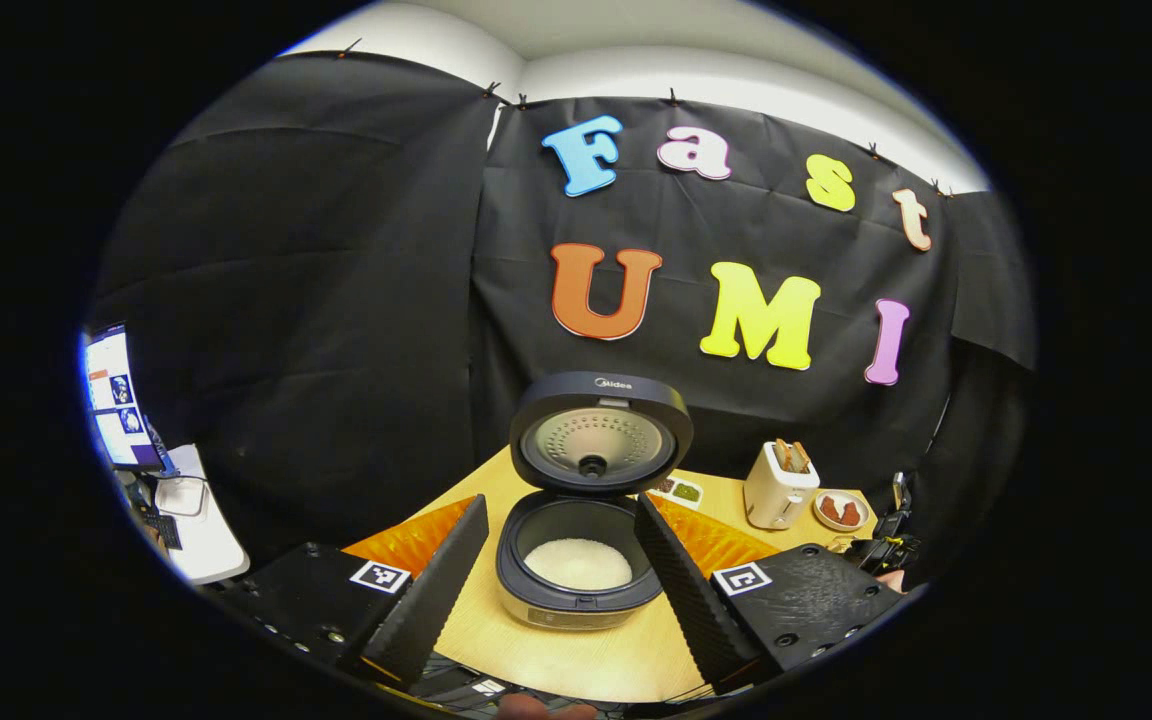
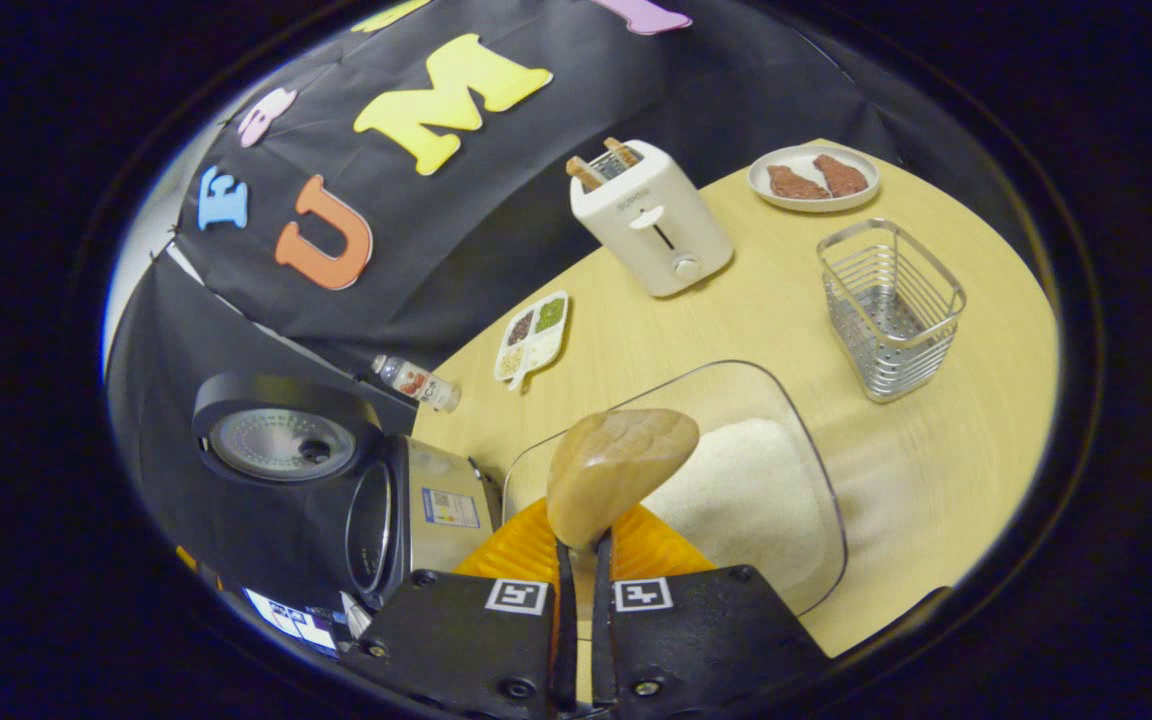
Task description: Close the left gripper, press the button to open the rice cooker; take a wooden spoon from the chopstick holder with the right hand, scoop a spoonful of rice and pour it into the rice cooker, then put the wooden spoon back into the chopstick holder.
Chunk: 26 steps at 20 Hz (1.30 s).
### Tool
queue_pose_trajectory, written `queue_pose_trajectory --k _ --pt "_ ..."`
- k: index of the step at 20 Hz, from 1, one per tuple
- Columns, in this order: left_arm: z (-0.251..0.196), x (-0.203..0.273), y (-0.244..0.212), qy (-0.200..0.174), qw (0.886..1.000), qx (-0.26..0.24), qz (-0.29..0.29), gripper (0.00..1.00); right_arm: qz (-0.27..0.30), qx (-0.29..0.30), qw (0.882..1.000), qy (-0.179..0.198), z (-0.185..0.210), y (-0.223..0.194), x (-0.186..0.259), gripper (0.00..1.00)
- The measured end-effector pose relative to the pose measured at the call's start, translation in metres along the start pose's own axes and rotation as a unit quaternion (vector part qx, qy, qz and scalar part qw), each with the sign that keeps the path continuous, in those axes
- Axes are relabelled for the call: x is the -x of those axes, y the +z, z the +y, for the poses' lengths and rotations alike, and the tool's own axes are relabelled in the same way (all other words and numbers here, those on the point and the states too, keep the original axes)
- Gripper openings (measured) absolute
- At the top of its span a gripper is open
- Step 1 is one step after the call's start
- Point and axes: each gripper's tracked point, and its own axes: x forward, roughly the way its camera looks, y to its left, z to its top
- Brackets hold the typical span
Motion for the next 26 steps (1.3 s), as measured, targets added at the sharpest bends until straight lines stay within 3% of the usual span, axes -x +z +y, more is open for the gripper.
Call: queue_pose_trajectory --k 8,12,18,22,26 --pt "-0.024 -0.009 0.001 -0.041 0.999 -0.007 -0.004 0.95 -0.069 -0.080 0.994 0.042 -0.001 0.051 0.058 0.11" --pt "-0.027 -0.010 0.003 -0.055 0.998 -0.005 -0.011 0.95 -0.082 -0.091 0.990 0.064 0.026 0.063 0.079 0.11" --pt "-0.009 -0.001 0.006 -0.058 0.998 0.005 -0.020 0.95 -0.069 -0.078 0.987 0.125 0.121 0.060 0.078 0.11" --pt "0.020 0.012 -0.001 -0.037 0.999 -0.005 -0.019 0.95 -0.042 -0.038 0.985 0.166 0.199 0.039 0.059 0.11" --pt "0.049 0.027 -0.008 -0.013 1.000 0.001 -0.018 0.95 -0.028 0.017 0.984 0.175 0.253 0.019 0.028 0.11"
